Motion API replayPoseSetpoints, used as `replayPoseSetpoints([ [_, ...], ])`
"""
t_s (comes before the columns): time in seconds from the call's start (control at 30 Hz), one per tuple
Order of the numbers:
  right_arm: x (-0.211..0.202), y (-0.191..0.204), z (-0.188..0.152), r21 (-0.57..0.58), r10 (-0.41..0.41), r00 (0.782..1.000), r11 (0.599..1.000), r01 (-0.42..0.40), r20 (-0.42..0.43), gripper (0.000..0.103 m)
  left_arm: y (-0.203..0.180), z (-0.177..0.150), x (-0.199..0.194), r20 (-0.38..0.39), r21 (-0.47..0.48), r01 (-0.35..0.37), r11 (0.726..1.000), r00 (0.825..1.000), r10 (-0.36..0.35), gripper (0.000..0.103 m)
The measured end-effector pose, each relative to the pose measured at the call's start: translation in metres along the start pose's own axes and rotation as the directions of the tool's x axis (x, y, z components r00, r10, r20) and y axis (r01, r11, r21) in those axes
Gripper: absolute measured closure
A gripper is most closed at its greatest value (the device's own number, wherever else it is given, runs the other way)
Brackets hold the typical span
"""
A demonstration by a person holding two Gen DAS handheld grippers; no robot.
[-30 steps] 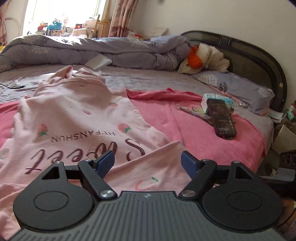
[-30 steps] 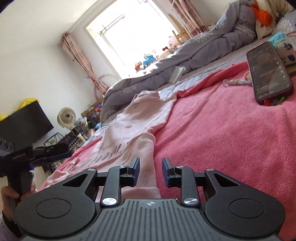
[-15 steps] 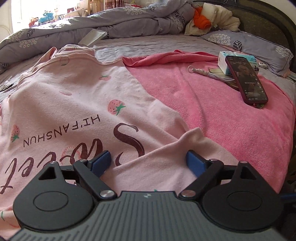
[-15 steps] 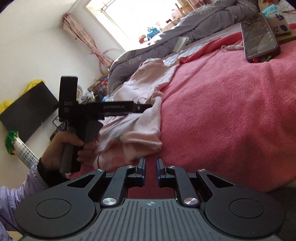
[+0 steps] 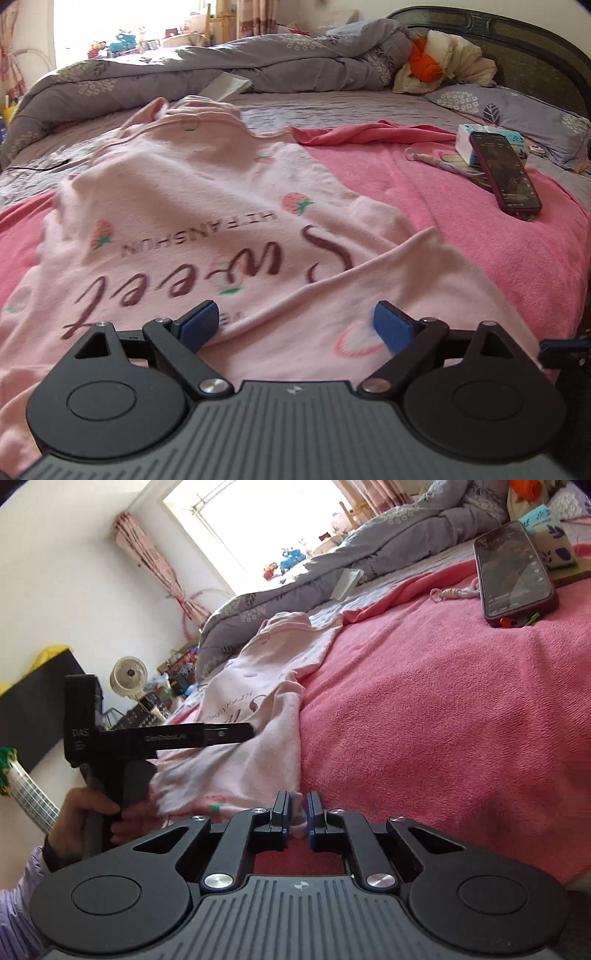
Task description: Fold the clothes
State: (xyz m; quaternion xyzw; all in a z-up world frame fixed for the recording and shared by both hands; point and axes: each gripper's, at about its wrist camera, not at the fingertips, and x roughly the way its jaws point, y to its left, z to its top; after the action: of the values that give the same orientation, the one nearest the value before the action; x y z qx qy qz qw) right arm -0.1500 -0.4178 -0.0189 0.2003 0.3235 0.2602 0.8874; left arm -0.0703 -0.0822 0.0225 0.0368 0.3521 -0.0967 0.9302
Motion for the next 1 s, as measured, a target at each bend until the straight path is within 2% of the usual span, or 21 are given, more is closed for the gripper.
replayPoseSetpoints([
  [0.07,-0.01,0.006,-0.001,-0.072,-0.071,0.997,0.995,0.071,0.01,0.092,0.031,-0.018,-0.026,0.026,-0.04,-0.091,0.995,0.995,0.092,0.009],
  [0.13,-0.007,0.026,0.002,-0.164,-0.113,0.991,0.979,0.122,0.065,0.084,0.07,-0.042,-0.049,0.022,-0.105,-0.231,0.967,0.972,0.235,0.009],
  [0.17,-0.003,0.037,0.005,-0.207,-0.119,0.988,0.969,0.137,0.095,0.083,0.089,-0.053,-0.058,0.021,-0.134,-0.268,0.954,0.962,0.273,0.009],
  [0.23,0.005,0.059,0.009,-0.29,-0.128,0.979,0.942,0.169,0.157,0.079,0.118,-0.072,-0.076,0.042,-0.195,-0.278,0.941,0.956,0.291,0.008],
  [0.27,0.009,0.071,0.012,-0.33,-0.13,0.974,0.925,0.187,0.188,0.076,0.124,-0.077,-0.082,0.035,-0.22,-0.306,0.926,0.946,0.321,0.007],
  [0.33,0.021,0.095,0.016,-0.406,-0.119,0.964,0.89,0.209,0.237,0.063,0.136,-0.085,-0.09,0.033,-0.259,-0.344,0.903,0.931,0.364,0.003],
  [0.37,0.034,0.111,0.017,-0.442,-0.097,0.966,0.875,0.198,0.241,0.063,0.14,-0.089,-0.093,0.039,-0.274,-0.352,0.895,0.926,0.376,0.003],
  [0.43,0.063,0.141,0.016,-0.516,-0.061,0.97,0.838,0.178,0.236,0.063,0.146,-0.096,-0.097,0.059,-0.299,-0.33,0.895,0.93,0.363,0.003],
  [0.5,0.092,0.165,0.011,-0.577,-0.035,0.978,0.802,0.151,0.207,0.063,0.144,-0.098,-0.1,0.07,-0.284,-0.341,0.896,0.925,0.374,0.003],
  [0.57,0.119,0.176,0.004,-0.62,-0.06,0.984,0.769,0.154,0.17,0.063,0.141,-0.098,-0.105,0.084,-0.273,-0.372,0.887,0.909,0.407,0.003],
  [0.63,0.146,0.173,-0.006,-0.643,-0.16,0.976,0.734,0.218,0.149,0.061,0.141,-0.099,-0.114,0.118,-0.277,-0.384,0.881,0.896,0.428,0.003],
  [0.67,0.153,0.167,-0.012,-0.631,-0.17,0.971,0.738,0.239,0.17,0.057,0.141,-0.098,-0.118,0.131,-0.288,-0.383,0.878,0.892,0.432,0.003],
  [0.7,0.151,0.158,-0.015,-0.593,-0.16,0.966,0.765,0.251,0.203,0.045,0.142,-0.094,-0.122,0.144,-0.304,-0.373,0.877,0.892,0.429,0.003],
  [0.77,0.147,0.151,-0.009,-0.525,-0.179,0.963,0.81,0.259,0.199,0.038,0.137,-0.083,-0.126,0.19,-0.297,-0.353,0.887,0.889,0.418,0.004],
  [0.8,0.146,0.149,-0.006,-0.507,-0.19,0.961,0.82,0.267,0.198,0.034,0.132,-0.076,-0.123,0.221,-0.264,-0.346,0.9,0.887,0.405,0.004],
  [0.87,0.146,0.148,-0.003,-0.483,-0.231,0.948,0.819,0.31,0.218,0.032,0.12,-0.062,-0.118,0.281,-0.195,-0.333,0.923,0.883,0.377,0.001],
  [0.97,0.144,0.145,-0.003,-0.47,-0.317,0.913,0.784,0.405,0.258,0.03,0.112,-0.051,-0.075,0.209,-0.087,-0.45,0.889,0.864,0.458,0.0],
  [1.0,0.143,0.142,-0.002,-0.465,-0.344,0.9,0.772,0.434,0.269,0.029,0.115,-0.054,-0.051,0.14,-0.047,-0.533,0.845,0.834,0.534,0.0],
])
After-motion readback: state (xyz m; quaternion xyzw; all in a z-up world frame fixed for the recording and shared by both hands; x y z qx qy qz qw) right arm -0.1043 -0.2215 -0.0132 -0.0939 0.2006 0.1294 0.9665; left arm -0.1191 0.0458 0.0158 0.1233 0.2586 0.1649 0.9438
